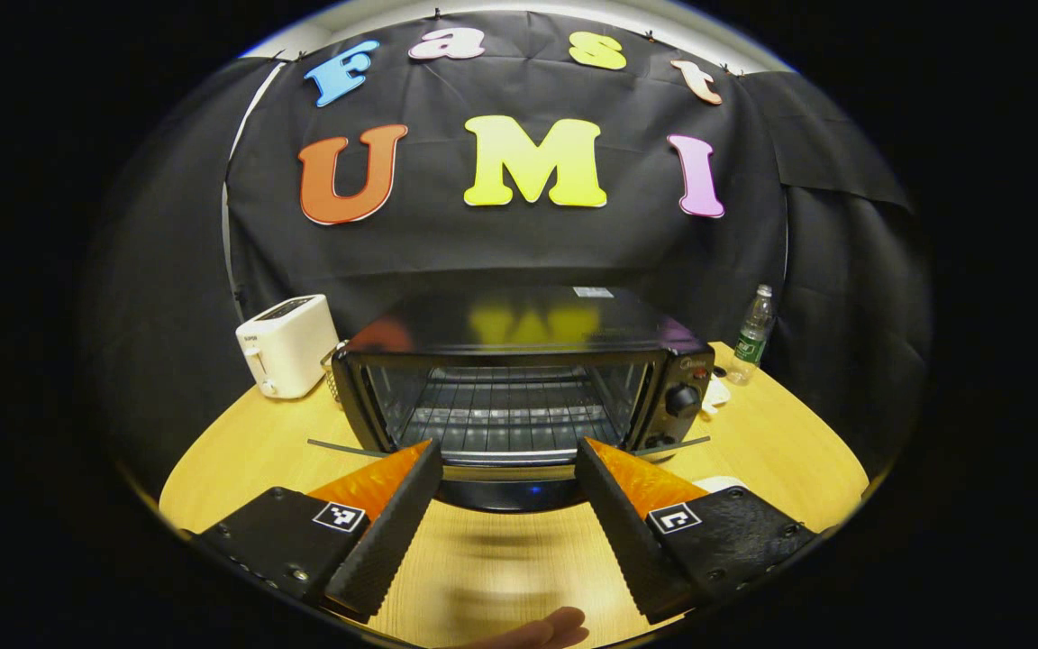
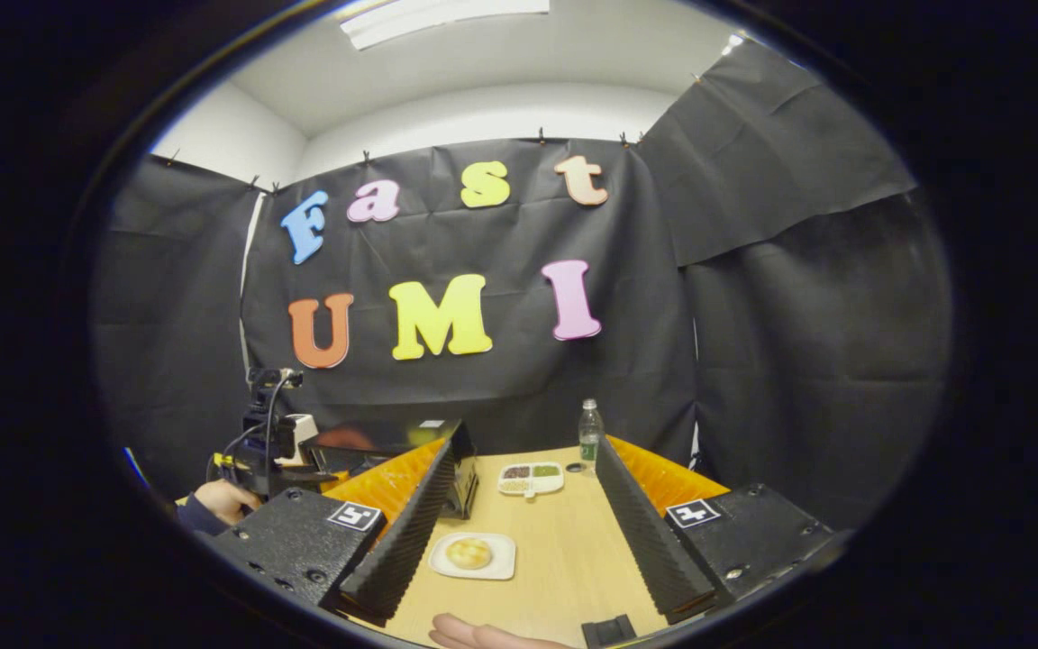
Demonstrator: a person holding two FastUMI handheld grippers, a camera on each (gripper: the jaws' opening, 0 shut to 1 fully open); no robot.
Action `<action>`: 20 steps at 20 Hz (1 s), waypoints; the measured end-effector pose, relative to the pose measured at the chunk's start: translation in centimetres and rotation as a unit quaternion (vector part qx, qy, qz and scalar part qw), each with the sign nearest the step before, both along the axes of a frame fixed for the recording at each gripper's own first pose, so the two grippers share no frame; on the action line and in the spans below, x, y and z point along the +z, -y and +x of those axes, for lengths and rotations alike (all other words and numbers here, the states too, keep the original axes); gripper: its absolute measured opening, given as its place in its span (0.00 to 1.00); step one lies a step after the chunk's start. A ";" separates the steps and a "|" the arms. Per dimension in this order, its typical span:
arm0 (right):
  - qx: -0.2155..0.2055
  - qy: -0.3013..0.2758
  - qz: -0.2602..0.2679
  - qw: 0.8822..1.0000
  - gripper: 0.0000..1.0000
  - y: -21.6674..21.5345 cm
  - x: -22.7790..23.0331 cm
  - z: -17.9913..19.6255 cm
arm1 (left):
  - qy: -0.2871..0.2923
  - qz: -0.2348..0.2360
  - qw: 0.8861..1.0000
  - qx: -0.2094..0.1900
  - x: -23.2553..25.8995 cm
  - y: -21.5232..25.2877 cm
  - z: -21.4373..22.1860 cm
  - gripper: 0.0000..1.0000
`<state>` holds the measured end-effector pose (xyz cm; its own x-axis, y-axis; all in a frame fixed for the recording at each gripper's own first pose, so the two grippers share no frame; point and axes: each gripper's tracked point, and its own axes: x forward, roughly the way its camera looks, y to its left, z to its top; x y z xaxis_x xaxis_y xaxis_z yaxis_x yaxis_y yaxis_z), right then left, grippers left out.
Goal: Open the electric oven with the left hand, put the food in, and close the electric oven.
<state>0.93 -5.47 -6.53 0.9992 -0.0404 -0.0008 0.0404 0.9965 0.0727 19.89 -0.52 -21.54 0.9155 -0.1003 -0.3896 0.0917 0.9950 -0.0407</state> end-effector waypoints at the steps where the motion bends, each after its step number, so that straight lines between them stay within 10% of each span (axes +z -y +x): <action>1: 0.001 0.000 0.000 1.000 0.96 -0.1 -0.1 -0.4 | -0.001 -0.002 1.000 0.001 -0.4 0.1 -0.7 0.98; 15: 0.021 -0.043 -0.015 0.999 0.96 -2.9 -4.9 -0.2 | -0.028 -0.013 0.999 0.007 -7.0 0.3 -5.7 0.97; 16: 0.020 -0.047 -0.016 0.999 0.96 -2.9 -5.2 0.0 | -0.034 -0.012 0.999 0.008 -7.7 0.3 -5.7 0.85; 17: 0.019 -0.051 -0.016 0.998 0.96 -2.8 -5.6 0.1 | -0.038 -0.012 0.999 0.008 -8.2 0.4 -5.8 0.96; 19: 0.018 -0.055 -0.014 0.998 0.96 -3.0 -5.9 0.2 | -0.060 -0.013 0.998 0.007 -9.7 0.6 -6.2 0.83; 20: 0.018 -0.057 -0.014 0.998 0.96 -3.1 -6.1 0.4 | -0.067 -0.010 0.998 0.005 -10.5 0.9 -6.2 0.94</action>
